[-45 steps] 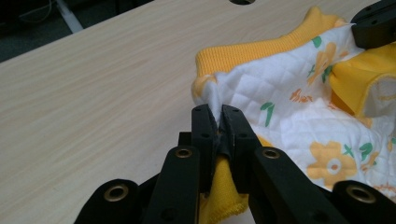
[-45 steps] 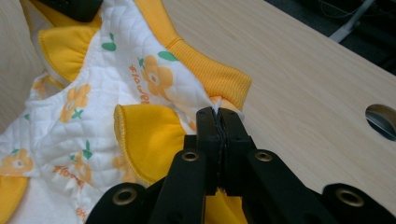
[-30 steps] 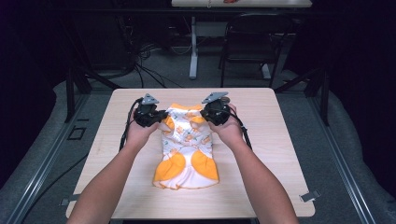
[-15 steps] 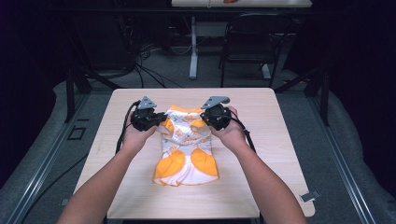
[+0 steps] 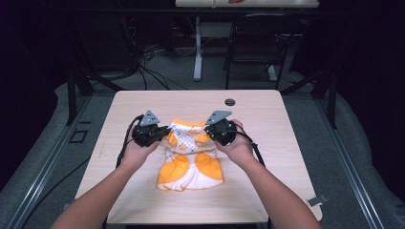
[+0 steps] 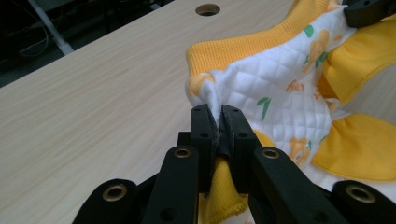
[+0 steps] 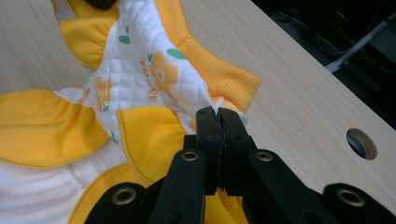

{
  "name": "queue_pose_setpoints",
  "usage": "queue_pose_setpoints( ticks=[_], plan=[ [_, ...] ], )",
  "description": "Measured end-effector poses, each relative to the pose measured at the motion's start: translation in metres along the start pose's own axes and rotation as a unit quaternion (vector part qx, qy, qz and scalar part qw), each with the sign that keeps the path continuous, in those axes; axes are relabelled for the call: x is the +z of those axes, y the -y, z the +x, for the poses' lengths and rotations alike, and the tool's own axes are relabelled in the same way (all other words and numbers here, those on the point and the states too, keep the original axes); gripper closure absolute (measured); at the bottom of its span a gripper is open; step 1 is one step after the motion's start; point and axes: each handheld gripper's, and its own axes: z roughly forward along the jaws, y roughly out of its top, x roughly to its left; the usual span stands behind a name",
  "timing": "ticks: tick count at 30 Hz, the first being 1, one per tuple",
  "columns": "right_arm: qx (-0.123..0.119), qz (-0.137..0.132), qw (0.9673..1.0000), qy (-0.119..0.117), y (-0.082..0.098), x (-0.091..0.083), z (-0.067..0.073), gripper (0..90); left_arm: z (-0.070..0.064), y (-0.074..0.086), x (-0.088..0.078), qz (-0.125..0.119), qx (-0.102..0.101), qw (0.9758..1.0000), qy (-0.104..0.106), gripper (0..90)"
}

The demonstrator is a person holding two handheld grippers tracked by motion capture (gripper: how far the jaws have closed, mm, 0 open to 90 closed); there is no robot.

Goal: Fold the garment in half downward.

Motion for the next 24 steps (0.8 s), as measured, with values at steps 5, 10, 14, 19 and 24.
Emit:
queue_pose_setpoints(
  ticks=[5, 10, 14, 19, 24],
  plan=[
    [0.008, -0.003, 0.9999, -0.008, 0.005, 0.0, 0.005, 87.8, -0.004, 0.008, -0.003, -0.002, 0.001, 1.0, 0.005, 84.1],
    [-0.001, 0.003, 0.9999, -0.016, 0.011, -0.001, 0.015, 87.7, -0.011, 0.019, -0.006, 0.003, 0.0, 0.9999, 0.012, 84.0],
    [-0.001, 0.023, 0.9993, -0.029, 0.018, 0.0, 0.022, 87.6, -0.017, 0.03, -0.007, 0.005, 0.0, 0.9998, 0.02, 84.0],
    [-0.008, 0.028, 0.9991, -0.03, 0.029, -0.001, 0.034, 87.3, -0.03, 0.047, -0.008, 0.011, 0.004, 0.9994, 0.033, 83.5],
    [0.005, 0.024, 0.9986, -0.046, 0.041, -0.004, 0.043, 85.9, -0.039, 0.059, -0.01, 0.012, -0.005, 0.9983, 0.057, 81.8]
  ],
)
